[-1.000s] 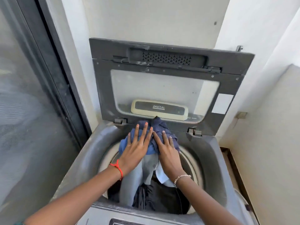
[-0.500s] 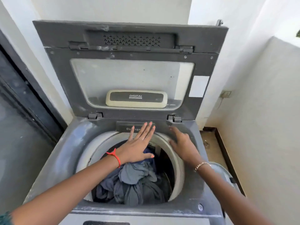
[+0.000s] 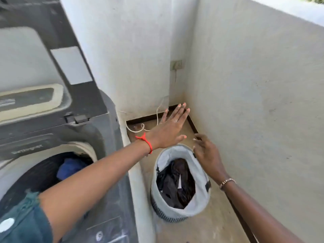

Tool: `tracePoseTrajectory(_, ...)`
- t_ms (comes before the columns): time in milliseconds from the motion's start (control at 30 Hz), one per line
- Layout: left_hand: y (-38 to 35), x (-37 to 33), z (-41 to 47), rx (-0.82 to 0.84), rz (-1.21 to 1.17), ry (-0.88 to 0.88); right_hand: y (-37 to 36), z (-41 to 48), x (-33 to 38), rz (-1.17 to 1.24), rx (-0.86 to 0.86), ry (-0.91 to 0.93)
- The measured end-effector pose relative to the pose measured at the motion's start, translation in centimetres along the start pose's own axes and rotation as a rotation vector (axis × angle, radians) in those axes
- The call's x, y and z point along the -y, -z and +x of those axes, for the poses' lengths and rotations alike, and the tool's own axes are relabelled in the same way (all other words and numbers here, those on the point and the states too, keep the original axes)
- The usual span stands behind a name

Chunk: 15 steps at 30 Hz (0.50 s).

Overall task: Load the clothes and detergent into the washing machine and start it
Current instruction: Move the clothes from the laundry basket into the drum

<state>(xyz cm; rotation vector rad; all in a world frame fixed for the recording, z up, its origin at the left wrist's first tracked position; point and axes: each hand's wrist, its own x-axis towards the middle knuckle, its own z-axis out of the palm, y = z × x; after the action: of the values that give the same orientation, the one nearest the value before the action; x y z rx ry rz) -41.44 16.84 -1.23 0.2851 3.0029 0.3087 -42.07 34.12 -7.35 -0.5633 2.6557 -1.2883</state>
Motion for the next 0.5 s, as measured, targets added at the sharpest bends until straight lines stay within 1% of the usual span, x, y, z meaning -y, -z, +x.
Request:
tracePoseTrajectory(133, -9.1, 0.7, 8.4, 0.268, -0.028, 0.114, -3.6, 0.8, -9.7, 0.000, 0.114, -0.150)
tracePoseTrajectory(233, -18.6, 2.4, 11.3, 0.417, -0.126, 0.247, -8.2, 0.5, -16.7, 0.025, 0.214, -0.283)
tracePoseTrajectory(300, -25.9, 3.5, 11.6, 0.528, -0.155, 0.286, -11.8, 0.0, -21.5, -0.005, 0.302, -0.351)
tracePoseTrajectory(400, -36.4, 5.0, 10.5, 0.658, -0.162, 0.326, -17.2, -0.8, -27.6, -0.079, 0.402, -0.406)
tracePoseTrajectory(467, -40.0, 5.9, 9.2, 0.724, -0.145, 0.371, -19.1, -0.4, -29.6, -0.147, 0.454, -0.447)
tracePoseTrajectory(500, -43.9, 6.1, 8.3, 0.773, -0.139, 0.384, -21.4, -1.1, -32.3, -0.186, 0.497, -0.443)
